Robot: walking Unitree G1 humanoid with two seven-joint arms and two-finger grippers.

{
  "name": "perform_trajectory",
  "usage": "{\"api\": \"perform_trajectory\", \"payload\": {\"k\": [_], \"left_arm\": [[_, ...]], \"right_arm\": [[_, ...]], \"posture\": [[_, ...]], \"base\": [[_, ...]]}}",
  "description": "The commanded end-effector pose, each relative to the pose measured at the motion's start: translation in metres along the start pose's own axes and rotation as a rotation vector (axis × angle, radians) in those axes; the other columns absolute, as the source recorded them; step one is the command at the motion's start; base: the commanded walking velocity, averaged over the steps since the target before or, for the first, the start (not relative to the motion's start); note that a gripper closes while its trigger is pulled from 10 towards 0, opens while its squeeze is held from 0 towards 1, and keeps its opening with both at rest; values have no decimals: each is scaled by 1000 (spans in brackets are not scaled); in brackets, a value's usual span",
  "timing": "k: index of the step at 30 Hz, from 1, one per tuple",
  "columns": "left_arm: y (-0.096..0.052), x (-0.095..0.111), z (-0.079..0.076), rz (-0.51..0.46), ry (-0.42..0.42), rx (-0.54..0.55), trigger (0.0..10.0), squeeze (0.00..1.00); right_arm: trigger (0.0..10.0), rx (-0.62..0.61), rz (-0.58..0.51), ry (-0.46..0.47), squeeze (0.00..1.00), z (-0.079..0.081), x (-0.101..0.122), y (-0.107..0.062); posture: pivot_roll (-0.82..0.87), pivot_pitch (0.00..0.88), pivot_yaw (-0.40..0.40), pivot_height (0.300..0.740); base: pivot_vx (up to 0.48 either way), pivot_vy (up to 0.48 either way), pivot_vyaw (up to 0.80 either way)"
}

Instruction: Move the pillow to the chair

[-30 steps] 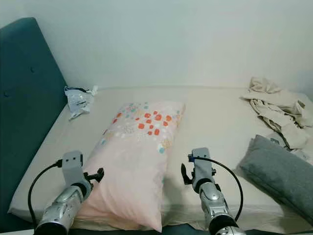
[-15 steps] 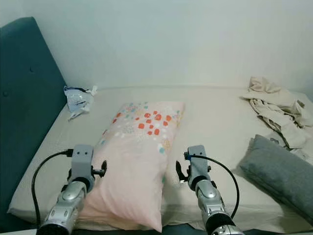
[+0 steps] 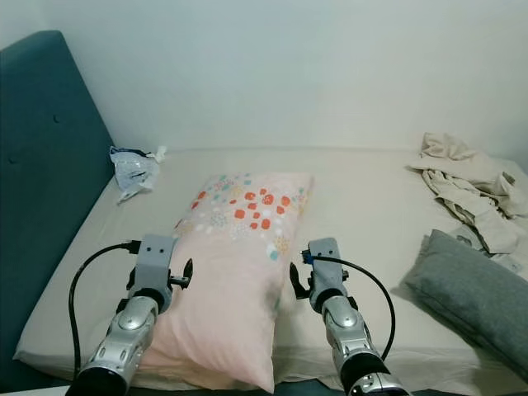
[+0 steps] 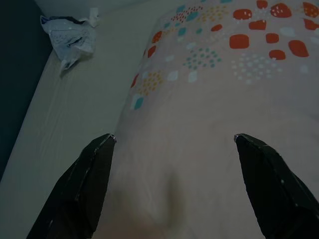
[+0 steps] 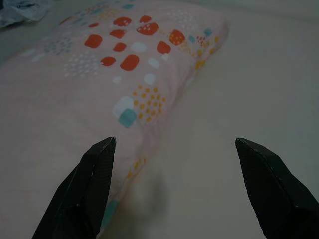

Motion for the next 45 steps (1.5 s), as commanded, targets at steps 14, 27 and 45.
{"api": "perform_trajectory", "payload": {"k": [14, 27, 45], "left_arm": [[2, 0, -3, -5, -38, -15, 10000, 0], [-4, -4, -5, -6, -17, -14, 10000, 0], [-4, -14, 13, 59, -21, 44, 10000, 0]], "right_arm": [[10000, 36, -15, -37, 0, 7, -4, -3], [10000, 17, -21, -5, 0, 5, -1, -2], [10000, 45, -64, -37, 0, 18, 6, 0]], "posture": [[45, 16, -43, 740], [63, 27, -75, 740], [48, 79, -11, 740]], "base": [[0, 0, 0], [0, 0, 0], [0, 0, 0]]}}
Point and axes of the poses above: a point about 5 cm out from each wrist's last joint towards the gripper, its own y axis pointing out of the wrist towards the gripper, its own x axis along the axis of the wrist's last joint, z = x × y, the point moved 1 cm from there along y, pointing out of the wrist towards the gripper, and after that the axes turned 9 degrees about y, right-handed, at the moved point
